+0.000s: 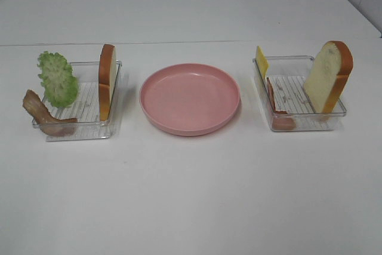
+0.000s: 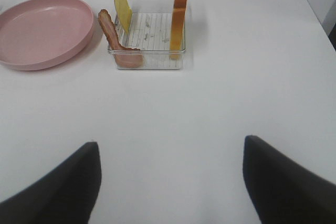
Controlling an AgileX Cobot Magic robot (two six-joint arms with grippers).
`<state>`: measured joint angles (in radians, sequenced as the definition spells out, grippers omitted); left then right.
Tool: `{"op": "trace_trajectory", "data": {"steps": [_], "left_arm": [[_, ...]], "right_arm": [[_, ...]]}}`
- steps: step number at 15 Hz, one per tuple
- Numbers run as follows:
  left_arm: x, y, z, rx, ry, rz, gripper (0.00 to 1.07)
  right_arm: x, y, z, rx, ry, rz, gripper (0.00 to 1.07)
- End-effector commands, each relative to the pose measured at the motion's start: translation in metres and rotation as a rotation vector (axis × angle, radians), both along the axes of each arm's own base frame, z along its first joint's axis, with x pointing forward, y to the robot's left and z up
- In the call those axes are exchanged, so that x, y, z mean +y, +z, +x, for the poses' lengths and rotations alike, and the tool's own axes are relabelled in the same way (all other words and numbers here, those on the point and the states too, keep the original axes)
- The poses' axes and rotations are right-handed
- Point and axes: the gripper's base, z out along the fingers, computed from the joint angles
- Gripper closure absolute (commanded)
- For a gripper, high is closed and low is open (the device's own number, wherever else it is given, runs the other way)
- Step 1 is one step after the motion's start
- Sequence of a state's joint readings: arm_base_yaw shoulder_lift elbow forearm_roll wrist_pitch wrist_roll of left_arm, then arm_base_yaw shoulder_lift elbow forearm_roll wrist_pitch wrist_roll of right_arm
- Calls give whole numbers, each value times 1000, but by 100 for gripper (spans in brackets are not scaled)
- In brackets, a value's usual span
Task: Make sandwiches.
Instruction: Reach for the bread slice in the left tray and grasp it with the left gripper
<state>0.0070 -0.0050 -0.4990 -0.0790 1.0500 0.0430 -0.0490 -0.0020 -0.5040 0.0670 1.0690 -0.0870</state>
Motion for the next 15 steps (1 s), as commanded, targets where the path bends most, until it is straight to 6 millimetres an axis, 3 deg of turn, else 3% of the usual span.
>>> {"op": "trace_trajectory", "data": {"steps": [1,4,8,10,11,12,15], "left_arm": [[-1,1,-3,-31,-10,-13,49],[-2,30,-1,-132,-7,-46,49],[-3,63,36,-63,13,-125,49],[-7,83,73,65,-3,-166,49],[-11,93,119,234,-39,-183,49],[-12,95,131,277,-52,-186,49],[-14,90,206,484,-72,-196,49]], "right_arm": [[1,0,-2,-25,-2,-4,34],[1,0,-2,-25,-2,-4,34],[1,0,-2,-25,-2,-4,34],[1,0,-2,-25,-2,-4,34],[1,0,-2,-25,-2,-4,34],[1,0,-2,-25,-2,-4,34],[1,0,-2,-25,-2,-4,34]]}}
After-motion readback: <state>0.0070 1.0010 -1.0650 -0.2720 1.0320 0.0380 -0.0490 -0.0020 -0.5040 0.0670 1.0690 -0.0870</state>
